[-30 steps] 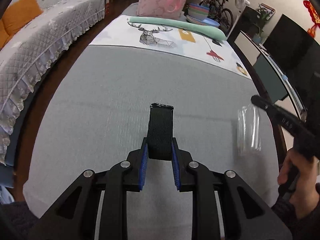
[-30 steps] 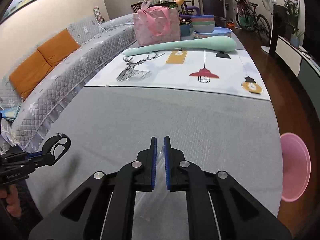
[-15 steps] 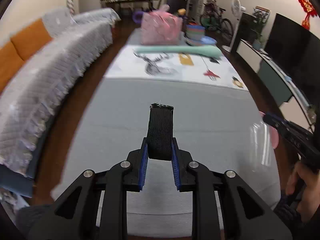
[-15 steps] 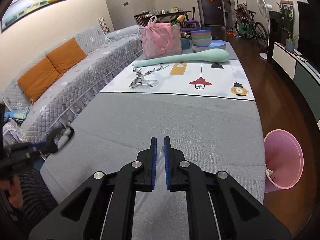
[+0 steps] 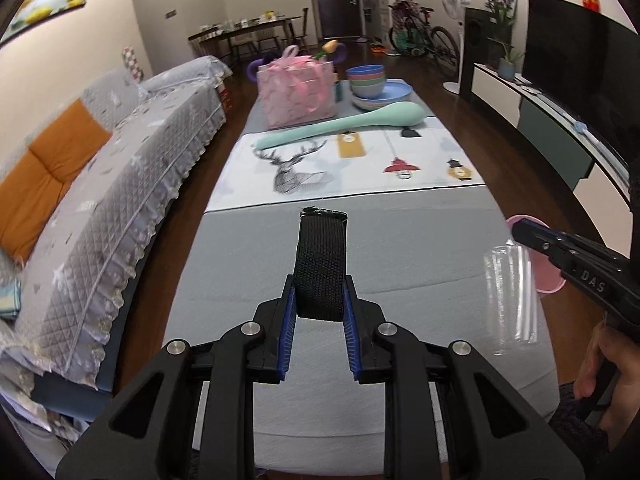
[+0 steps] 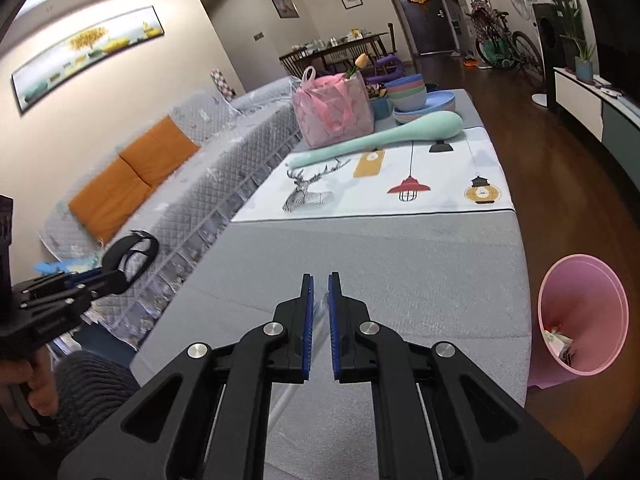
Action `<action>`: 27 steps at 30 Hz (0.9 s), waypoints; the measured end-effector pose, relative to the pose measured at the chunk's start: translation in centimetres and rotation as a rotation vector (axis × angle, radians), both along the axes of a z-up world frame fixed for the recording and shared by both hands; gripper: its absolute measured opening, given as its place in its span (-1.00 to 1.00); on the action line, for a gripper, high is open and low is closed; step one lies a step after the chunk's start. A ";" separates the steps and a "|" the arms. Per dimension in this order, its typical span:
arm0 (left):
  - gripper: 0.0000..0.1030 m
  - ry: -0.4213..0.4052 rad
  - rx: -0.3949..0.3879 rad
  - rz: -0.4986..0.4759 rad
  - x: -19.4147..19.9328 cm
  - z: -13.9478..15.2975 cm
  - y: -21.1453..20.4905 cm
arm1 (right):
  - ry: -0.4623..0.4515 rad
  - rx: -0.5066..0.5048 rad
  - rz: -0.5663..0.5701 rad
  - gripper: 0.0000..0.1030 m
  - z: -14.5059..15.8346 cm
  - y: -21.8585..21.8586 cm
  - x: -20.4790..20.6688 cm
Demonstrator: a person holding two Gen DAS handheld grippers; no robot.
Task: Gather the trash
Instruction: 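Carry the black strap and clear straws over the pink wastebasket with both tools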
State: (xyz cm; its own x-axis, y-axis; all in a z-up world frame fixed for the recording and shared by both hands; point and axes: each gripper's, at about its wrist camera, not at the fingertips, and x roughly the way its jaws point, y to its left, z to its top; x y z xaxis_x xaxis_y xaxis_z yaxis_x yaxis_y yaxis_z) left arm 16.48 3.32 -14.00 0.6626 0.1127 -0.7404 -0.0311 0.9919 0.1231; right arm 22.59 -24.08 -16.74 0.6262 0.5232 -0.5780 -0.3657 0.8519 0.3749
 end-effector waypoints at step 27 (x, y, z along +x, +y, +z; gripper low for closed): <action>-0.58 0.104 0.010 -0.331 10.8 -4.1 -20.8 | 0.026 0.161 -0.234 -0.85 -1.0 -15.1 7.4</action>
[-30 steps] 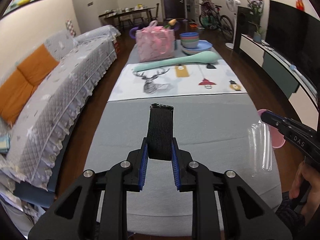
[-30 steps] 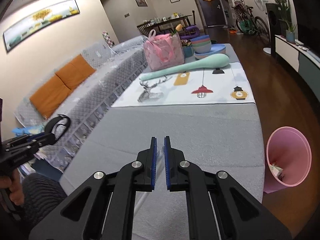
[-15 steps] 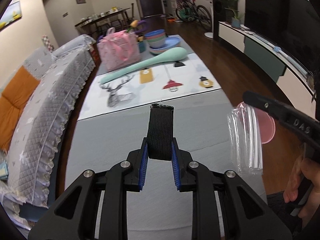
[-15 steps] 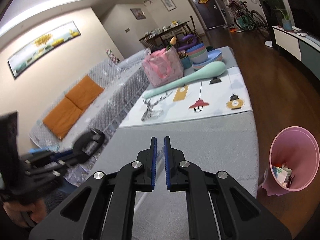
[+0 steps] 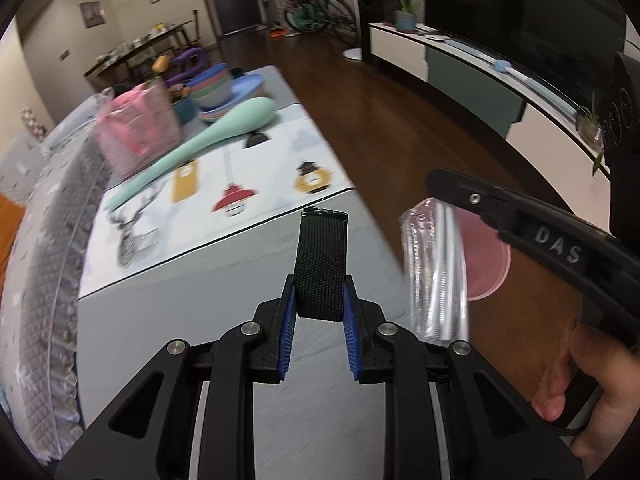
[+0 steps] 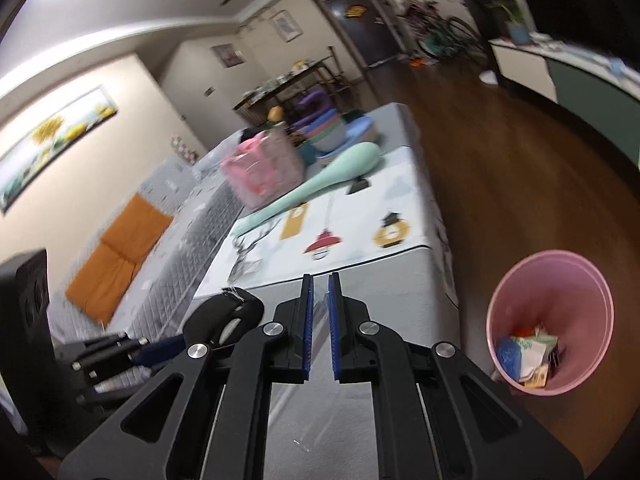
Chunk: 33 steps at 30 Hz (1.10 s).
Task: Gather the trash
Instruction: 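Carry the black strap and clear straws over the pink wastebasket with both tools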
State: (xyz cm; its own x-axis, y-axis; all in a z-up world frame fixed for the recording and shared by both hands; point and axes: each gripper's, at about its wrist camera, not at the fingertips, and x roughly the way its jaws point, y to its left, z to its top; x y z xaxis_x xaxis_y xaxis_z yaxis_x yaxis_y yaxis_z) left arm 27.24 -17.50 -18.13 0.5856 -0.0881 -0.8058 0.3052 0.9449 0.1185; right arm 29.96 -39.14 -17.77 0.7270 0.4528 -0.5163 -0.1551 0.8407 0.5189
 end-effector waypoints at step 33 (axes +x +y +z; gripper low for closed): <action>-0.58 0.214 -0.038 -0.234 10.0 -14.2 -19.9 | 0.290 -0.136 -0.264 -0.87 -10.8 -18.7 7.0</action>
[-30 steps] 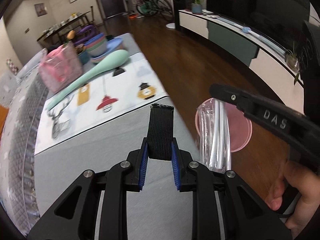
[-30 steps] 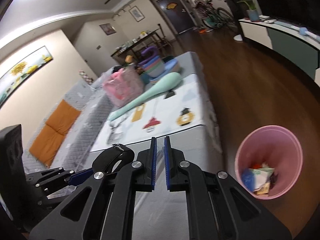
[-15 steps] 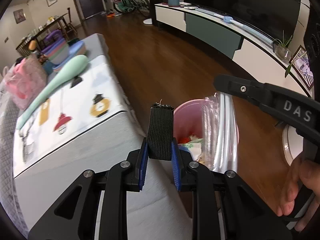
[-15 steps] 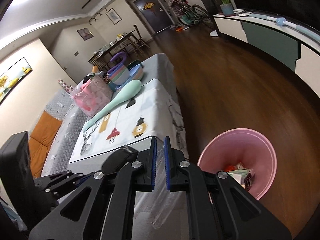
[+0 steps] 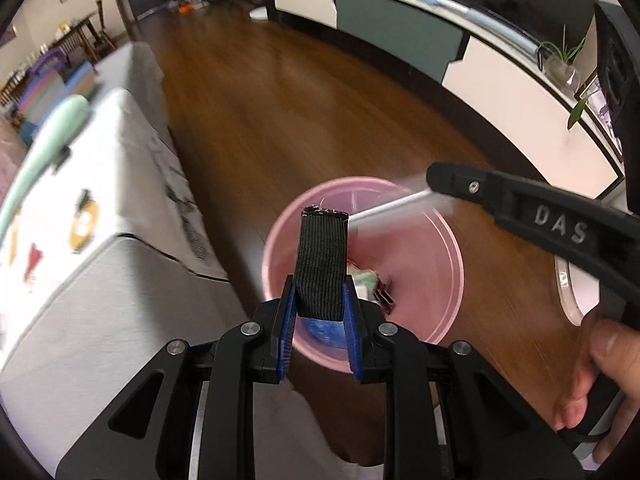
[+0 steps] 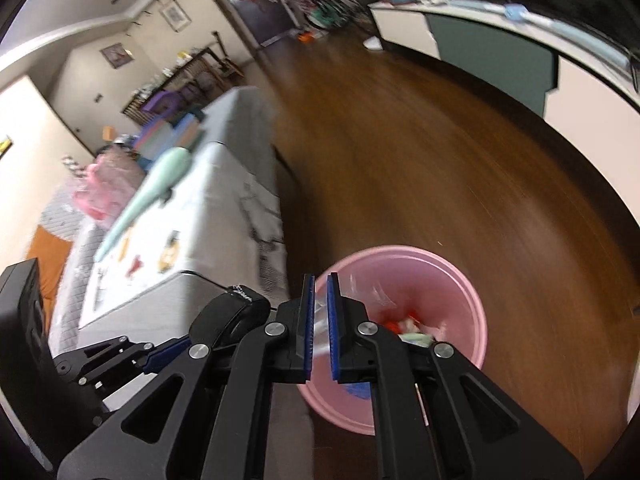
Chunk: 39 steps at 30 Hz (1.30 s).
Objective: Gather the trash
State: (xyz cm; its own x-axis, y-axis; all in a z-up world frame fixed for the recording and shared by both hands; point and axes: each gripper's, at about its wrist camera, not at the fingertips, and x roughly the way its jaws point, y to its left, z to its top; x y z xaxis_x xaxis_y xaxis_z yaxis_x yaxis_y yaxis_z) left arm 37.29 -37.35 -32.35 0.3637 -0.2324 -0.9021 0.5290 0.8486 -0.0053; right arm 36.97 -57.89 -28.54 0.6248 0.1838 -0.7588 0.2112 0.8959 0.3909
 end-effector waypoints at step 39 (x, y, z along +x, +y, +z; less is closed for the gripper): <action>0.82 -0.411 -0.093 0.366 -25.8 30.1 29.7 | -0.107 -0.309 0.167 0.90 18.0 26.6 -19.9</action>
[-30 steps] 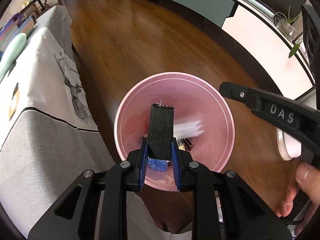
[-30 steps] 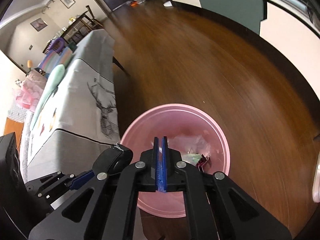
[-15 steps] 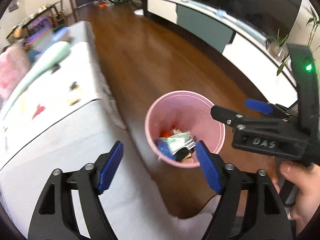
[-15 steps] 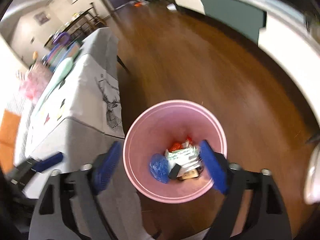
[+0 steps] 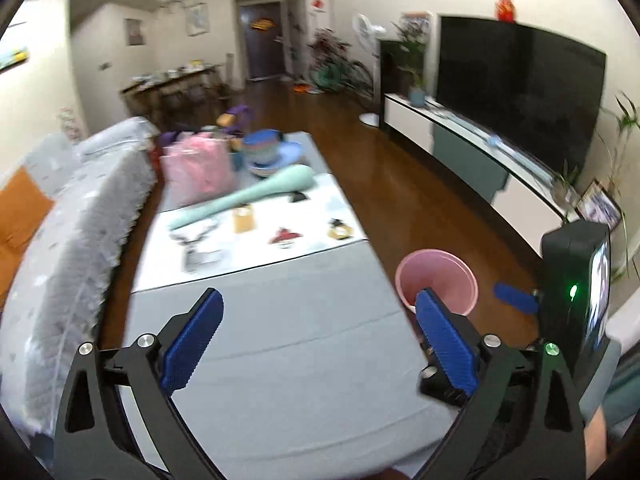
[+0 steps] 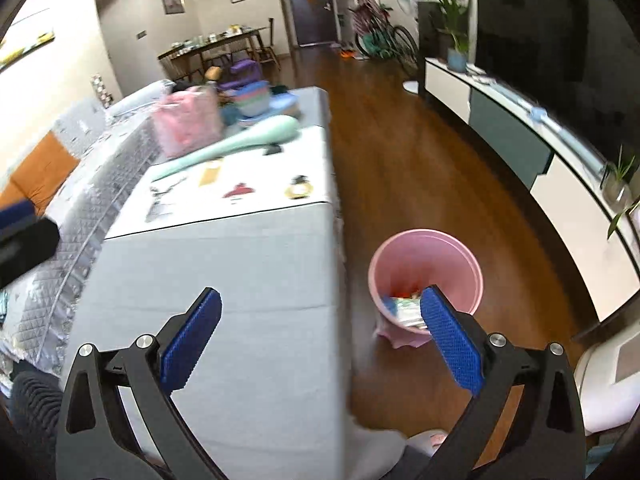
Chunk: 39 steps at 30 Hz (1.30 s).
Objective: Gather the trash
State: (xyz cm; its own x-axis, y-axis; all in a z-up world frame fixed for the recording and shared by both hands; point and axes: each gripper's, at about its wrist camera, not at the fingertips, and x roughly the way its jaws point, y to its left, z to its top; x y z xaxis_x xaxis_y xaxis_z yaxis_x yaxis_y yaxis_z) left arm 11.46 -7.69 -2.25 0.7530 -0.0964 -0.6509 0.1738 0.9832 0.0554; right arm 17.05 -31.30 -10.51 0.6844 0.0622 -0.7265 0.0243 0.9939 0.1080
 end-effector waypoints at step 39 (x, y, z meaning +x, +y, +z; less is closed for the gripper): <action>0.86 0.065 -0.032 0.163 -11.9 2.0 8.5 | -0.057 0.008 0.109 0.90 9.6 15.2 -15.9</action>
State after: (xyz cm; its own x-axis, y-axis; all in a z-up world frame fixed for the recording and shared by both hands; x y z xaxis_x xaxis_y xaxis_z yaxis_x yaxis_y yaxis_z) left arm -0.47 0.85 -0.25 0.7166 0.0023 -0.6975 0.0137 0.9998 0.0173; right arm 1.18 -16.15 -0.91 0.7136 0.1447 -0.6854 -0.0907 0.9893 0.1145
